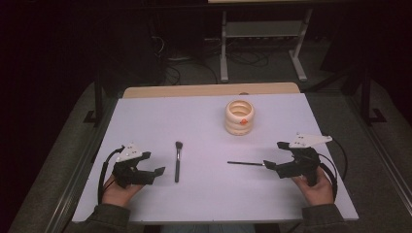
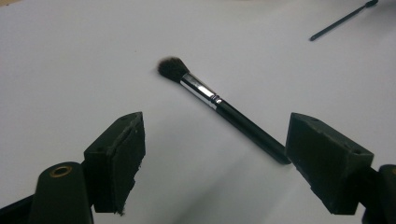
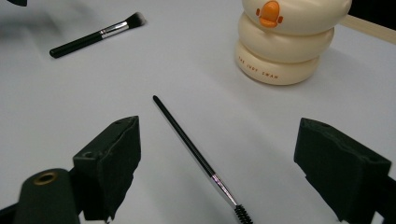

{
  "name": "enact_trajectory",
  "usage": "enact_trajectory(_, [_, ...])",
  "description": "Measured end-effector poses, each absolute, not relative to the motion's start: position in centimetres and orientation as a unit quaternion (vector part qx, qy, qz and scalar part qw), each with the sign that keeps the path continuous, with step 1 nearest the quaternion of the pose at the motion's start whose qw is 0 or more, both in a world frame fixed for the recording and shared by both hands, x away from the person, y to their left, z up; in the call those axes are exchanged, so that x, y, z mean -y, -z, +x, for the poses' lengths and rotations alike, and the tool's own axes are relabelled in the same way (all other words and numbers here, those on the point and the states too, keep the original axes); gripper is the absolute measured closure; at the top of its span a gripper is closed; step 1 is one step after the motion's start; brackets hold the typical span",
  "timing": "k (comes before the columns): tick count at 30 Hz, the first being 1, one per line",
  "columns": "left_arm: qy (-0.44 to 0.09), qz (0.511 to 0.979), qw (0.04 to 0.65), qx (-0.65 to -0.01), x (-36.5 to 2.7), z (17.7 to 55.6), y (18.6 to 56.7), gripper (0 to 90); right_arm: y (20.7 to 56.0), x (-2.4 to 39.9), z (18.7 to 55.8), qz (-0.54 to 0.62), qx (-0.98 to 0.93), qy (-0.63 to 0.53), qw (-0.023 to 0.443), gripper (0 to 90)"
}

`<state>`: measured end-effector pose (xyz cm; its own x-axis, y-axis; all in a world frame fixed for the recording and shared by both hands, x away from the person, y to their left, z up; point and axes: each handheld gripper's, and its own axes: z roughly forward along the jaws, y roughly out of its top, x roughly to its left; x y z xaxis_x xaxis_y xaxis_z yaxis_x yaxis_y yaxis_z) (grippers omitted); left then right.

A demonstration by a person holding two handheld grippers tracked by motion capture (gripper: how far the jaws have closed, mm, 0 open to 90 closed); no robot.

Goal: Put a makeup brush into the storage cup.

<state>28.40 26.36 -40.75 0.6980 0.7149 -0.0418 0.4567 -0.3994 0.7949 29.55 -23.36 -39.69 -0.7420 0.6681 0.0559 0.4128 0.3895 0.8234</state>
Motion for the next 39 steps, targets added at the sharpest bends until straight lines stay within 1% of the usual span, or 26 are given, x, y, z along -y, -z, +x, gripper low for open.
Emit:
enact_trajectory(12, [-0.152,0.831,0.405,-0.35,-26.0,28.4,40.8,20.9,39.7,23.4,29.5,0.329,-0.822,-0.441,0.147,14.1])
enact_trajectory(15, [-0.151,0.825,0.412,-0.357,-25.8,28.4,40.8,21.4,39.7,23.3,29.6,0.329,-0.823,-0.439,0.147,14.1])
enact_trajectory(17, [-0.152,0.831,0.405,-0.35,-25.8,28.5,40.7,21.6,39.7,23.2,29.5,0.329,-0.824,-0.437,0.146,14.1])
enact_trajectory(29, [-0.135,0.833,0.406,-0.352,-24.4,29.0,40.9,23.3,39.6,22.9,29.2,0.327,-0.823,-0.439,0.152,14.2])
enact_trajectory(36, [-0.127,0.834,0.395,-0.364,-23.6,29.8,40.8,23.3,39.6,22.9,29.1,0.328,-0.817,-0.446,0.158,14.5])
enact_trajectory(39, [-0.127,0.84,0.379,-0.367,-23.2,30.2,40.7,23.3,39.5,23.0,29.1,0.329,-0.817,-0.446,0.159,14.5])
